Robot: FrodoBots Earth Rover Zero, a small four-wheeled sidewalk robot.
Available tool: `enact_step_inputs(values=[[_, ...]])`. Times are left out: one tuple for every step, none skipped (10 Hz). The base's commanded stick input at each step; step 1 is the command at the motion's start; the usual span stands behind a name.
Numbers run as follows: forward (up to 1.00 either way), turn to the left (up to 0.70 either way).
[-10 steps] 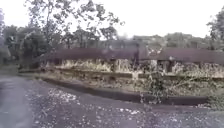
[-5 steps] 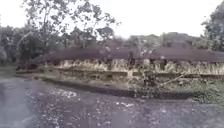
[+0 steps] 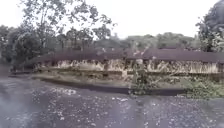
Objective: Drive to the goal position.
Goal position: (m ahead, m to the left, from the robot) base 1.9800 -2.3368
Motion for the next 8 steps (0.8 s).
enact_step_inputs(values=[[0.44,-0.16],[0.44,-0.26],[0.44,-0.26],[0.44,-0.26],[0.44,-0.26],[0.44,-0.26],[0.44,-0.26],[0.44,-0.26]])
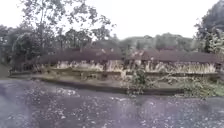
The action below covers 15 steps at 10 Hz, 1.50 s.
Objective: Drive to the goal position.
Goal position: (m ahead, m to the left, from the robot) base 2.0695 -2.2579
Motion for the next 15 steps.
enact_step_inputs(values=[[0.44,-0.26],[0.44,-0.26],[0.44,-0.26],[0.44,-0.26],[0.43,-0.26],[0.43,-0.26],[0.43,-0.26],[0.41,-0.24],[0.41,-0.24],[0.4,-0.24],[0.35,-0.41],[0.29,-0.71],[0.04,0.02],[-0.05,0.03],[-0.32,0.07]])
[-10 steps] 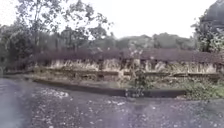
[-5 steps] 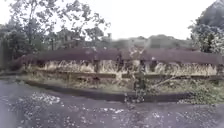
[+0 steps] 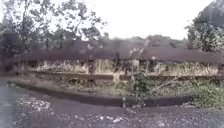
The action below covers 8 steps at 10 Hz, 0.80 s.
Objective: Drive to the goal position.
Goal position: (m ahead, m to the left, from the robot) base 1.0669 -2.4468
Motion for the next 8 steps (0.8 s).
enact_step_inputs(values=[[-0.39,0.24],[-0.38,0.28],[-0.37,0.69],[-0.37,0.93],[-0.37,0.93],[-0.37,0.93],[-0.37,0.93],[-0.37,0.93]])
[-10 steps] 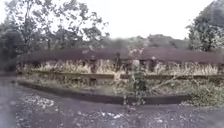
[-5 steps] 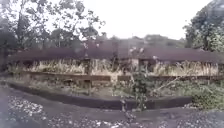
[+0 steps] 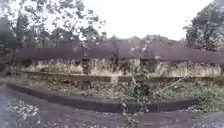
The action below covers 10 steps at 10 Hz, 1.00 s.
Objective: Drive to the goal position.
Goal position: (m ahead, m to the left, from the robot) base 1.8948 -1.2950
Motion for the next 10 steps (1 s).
enact_step_inputs(values=[[-0.37,0.93],[-0.37,0.93],[-0.37,0.93],[-0.37,0.93],[-0.37,0.93],[-0.37,0.93],[-0.36,0.91],[-0.33,0.84],[0.04,0.01],[0.04,0.01]])
